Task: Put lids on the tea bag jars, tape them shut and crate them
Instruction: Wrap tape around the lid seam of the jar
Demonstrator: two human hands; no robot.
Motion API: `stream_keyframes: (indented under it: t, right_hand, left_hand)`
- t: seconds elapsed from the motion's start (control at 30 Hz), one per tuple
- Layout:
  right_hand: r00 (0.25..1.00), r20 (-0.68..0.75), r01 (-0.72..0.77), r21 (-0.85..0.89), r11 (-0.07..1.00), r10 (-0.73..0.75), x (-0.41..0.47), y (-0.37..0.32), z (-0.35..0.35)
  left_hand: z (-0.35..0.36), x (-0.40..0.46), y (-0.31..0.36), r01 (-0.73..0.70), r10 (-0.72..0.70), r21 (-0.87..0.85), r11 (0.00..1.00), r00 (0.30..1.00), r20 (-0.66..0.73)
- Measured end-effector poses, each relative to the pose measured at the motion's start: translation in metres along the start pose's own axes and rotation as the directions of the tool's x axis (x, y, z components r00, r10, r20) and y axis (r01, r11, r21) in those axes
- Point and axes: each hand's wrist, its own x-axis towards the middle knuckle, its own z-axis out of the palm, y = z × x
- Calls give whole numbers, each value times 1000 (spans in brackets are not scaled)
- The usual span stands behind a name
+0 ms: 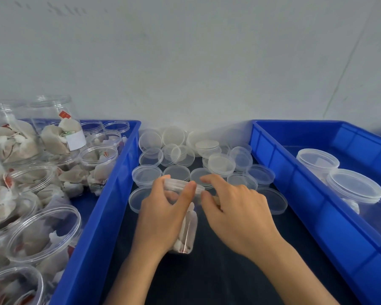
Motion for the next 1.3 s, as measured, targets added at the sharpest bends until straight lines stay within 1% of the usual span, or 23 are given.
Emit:
stream_keyframes:
  t: [0.07,0.2,0.37,0.6,0.8,0.97,1.03,1.1,1.17,1.23,1.27,1.3]
  right_hand:
    - [1000,0,-14,31,999,14,0,4,1]
    - [1000,-6,-7,-2,1000,7,-1,3,3]
    - [1000,0,6,6,1000,-6,3,3,8]
    - [1000,-2,22,34,999,-22,4,4,14]
    - [999,-9,42,28,999,-41,3,5,17]
    - [998,10,58,15,998,-58,0,5,17]
    - [998,11,69,-15,997,-69,-1,4,17]
    - [998,0,69,-52,996,-69,-2,3,15]
    - [998,-16,63,-103,993,-65,-2,2,12]
    - [997,-29,61,-154,986,-67,-1,1,12]
    - [997,-36,61,-167,984,-68,0,-1,12]
    - [997,-39,58,-167,984,-65,0,-3,13]
  left_hand:
    - [-1,1,-2,-16,16,-4,1000,1000,7]
    - [-6,3,-7,-7,9,-77,997,1000,23]
    - [-10,3,-10,-4,12,-166,986,999,46]
    - [-11,2,-10,48,-17,-306,951,995,103]
    - [-12,3,-11,48,3,-340,939,989,146]
    - [-13,3,-13,94,-20,-340,936,977,214]
    - [-13,2,-12,96,-31,-315,944,978,205]
    - [-12,0,-13,68,-32,-254,965,989,145]
    - [-15,0,-12,9,5,-150,989,995,97]
    - [-18,-1,-7,-26,28,-21,999,993,116]
    - [-16,-2,-5,-14,11,26,1000,993,117]
    - [-11,-3,-3,2,-8,69,998,996,85]
